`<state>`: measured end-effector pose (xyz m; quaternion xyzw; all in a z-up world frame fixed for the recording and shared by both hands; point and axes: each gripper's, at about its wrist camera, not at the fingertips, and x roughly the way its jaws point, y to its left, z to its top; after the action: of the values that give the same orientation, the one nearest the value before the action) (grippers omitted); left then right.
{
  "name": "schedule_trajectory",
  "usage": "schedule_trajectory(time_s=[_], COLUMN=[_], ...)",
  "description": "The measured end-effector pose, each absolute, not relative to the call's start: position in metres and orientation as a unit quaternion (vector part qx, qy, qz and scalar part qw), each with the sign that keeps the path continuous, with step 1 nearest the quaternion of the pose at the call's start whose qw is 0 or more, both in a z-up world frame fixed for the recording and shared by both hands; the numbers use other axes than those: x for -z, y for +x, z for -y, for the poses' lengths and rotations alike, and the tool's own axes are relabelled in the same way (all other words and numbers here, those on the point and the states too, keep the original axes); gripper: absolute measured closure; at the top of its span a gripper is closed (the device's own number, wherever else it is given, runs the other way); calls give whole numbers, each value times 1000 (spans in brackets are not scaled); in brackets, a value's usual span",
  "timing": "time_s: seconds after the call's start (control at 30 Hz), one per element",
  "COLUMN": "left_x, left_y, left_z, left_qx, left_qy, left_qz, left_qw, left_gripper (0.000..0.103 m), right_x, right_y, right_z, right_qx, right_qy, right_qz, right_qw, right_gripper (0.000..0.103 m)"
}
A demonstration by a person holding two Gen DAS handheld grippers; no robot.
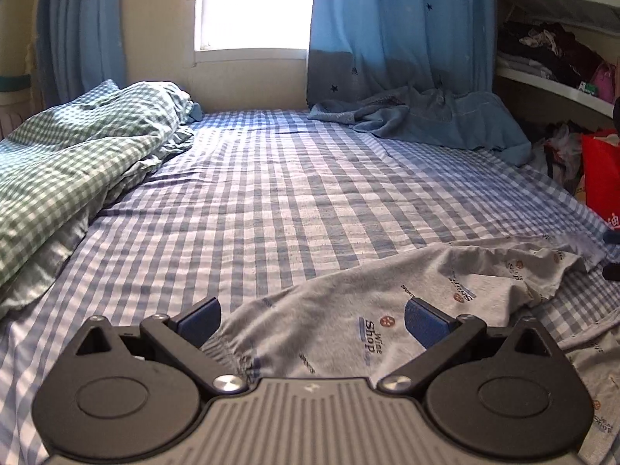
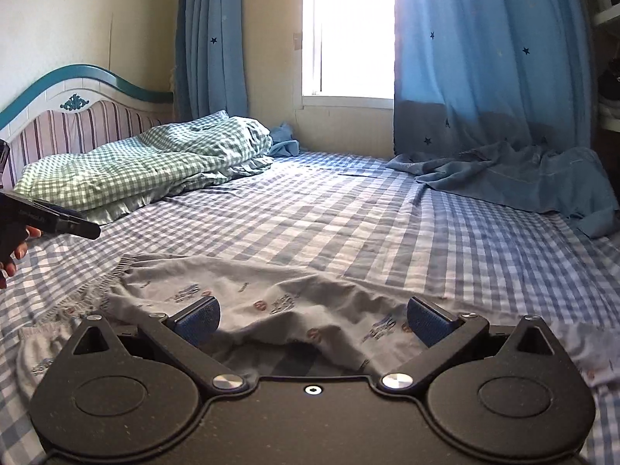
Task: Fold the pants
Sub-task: 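Grasp the pants leg hem with the left tool while the right tool grasps the other hem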
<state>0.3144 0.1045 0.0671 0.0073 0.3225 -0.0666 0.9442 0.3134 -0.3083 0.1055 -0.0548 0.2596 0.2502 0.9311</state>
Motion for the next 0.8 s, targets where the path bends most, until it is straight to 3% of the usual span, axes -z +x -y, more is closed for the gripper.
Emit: schedule_trajectory(time_s=[0.4, 0.6, 0.8], left_x=[7, 37, 38], left_y=[464, 485, 487], left_z=[-61, -63, -82], left_qx=[135, 168, 215], left_qy=[101, 134, 96], left_qz=[-399, -454, -482], left_qw=[901, 865, 844], left_gripper=[0, 1, 18], right_x=[-47, -18, -11], right_y=[513, 546, 554], right_z=[336, 328, 327], right_qx=[-231, -278, -330], right_qy=[-143, -144, -137], right_qz=[-383, -424, -442], right_qw=[883, 850, 823], right_gripper=[1, 14, 25])
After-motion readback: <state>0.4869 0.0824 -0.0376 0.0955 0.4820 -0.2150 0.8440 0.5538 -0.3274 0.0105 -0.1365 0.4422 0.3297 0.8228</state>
